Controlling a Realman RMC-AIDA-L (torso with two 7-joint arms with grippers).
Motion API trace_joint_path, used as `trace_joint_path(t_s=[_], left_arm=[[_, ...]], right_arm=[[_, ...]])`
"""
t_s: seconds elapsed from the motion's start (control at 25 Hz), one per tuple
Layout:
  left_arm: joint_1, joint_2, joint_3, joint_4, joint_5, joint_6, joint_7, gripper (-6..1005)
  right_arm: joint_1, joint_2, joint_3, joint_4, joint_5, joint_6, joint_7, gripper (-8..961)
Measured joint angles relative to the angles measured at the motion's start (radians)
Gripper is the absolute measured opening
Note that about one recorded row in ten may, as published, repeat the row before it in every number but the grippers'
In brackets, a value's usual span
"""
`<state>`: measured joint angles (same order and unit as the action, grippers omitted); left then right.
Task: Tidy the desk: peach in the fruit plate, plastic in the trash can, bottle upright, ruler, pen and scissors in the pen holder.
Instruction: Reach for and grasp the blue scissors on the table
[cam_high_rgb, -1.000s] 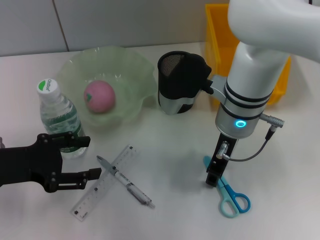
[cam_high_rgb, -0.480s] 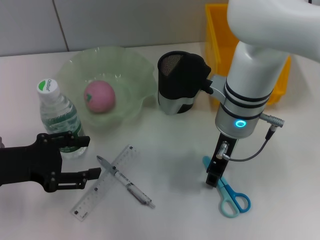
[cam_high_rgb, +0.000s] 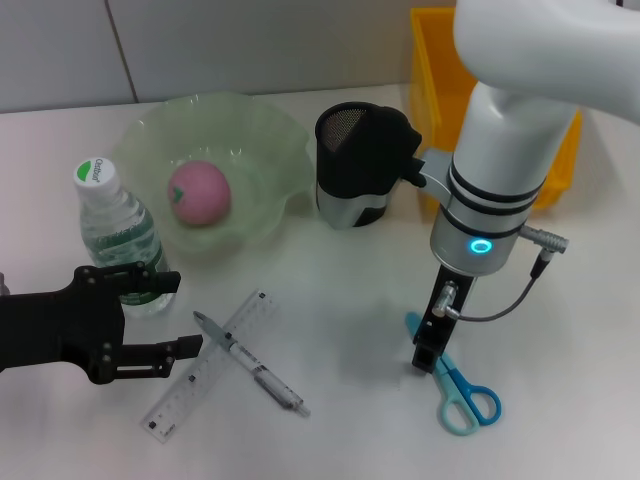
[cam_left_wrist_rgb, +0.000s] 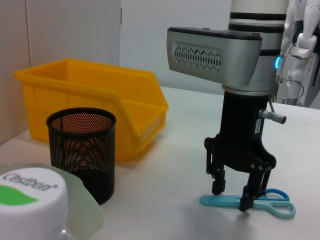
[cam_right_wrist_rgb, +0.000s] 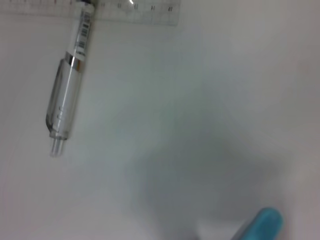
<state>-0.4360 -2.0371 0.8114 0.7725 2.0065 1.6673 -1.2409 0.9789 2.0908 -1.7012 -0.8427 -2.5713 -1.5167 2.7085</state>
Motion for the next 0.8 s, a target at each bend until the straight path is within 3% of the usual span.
trace_joint_path(t_s=[0.8], left_arm=[[-0.001, 0.0, 0.0, -0.001, 0.0, 0.0, 0.001, 781]], right_arm=[[0.004, 0.0, -0.026, 0.003, -0.003, 0.009, 0.006, 363]])
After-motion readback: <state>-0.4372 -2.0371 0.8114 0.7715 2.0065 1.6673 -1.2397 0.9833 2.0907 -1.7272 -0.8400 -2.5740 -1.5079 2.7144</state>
